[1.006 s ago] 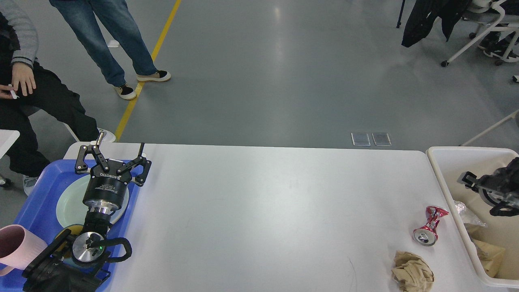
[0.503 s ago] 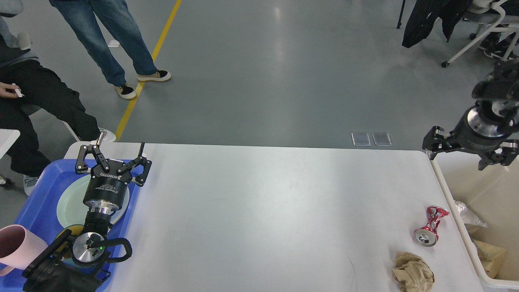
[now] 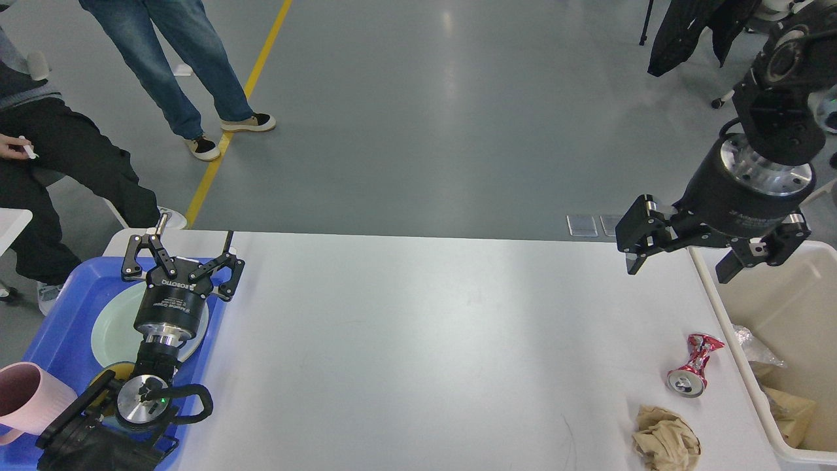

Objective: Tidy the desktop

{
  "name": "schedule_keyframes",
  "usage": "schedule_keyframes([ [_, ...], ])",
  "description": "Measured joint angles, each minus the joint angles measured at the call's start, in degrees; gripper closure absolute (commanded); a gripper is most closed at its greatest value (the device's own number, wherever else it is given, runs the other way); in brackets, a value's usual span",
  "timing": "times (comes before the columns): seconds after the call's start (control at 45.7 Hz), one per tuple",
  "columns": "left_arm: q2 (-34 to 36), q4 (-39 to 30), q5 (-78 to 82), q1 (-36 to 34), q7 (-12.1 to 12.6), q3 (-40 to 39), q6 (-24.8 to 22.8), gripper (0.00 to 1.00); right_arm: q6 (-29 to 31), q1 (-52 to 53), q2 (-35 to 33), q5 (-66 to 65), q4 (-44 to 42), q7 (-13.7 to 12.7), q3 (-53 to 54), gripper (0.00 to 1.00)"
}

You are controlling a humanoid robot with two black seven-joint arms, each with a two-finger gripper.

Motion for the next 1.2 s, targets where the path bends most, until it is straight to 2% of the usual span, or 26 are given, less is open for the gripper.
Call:
schedule_keyframes([
  [0.175,0.0,0.0,0.0,-0.07,0.0,-0.01,0.0,0.04,-0.52,2.32,-0.16,0.27,1.98,0.11,0.13,0.0],
  [0.438,0.0,0.0,0.0,-0.09,0.0,-0.03,0.0,0.04,-3.46,0.02,-0.44,0.35,1.38,0.12,-1.46,0.0],
  [0.591,0.0,0.0,-0.01,-0.09,0.0,-0.05,0.0,0.04,-5.95,-4.04,-1.83,0.21,-0.44,0.2,-2.61,0.01],
  [0.941,0.0,0.0,0.0,0.0,0.0,-0.07,0.0,0.04,-7.04,-12.47,-6.7,-0.42,-2.57,0.6,-2.46,0.02],
  [1.203,0.0,0.0,0.0,0.0,0.0,-0.07,0.0,0.04,-15.12,-23.52,-6.47,-0.88,-5.87,0.57,-2.09,0.02],
])
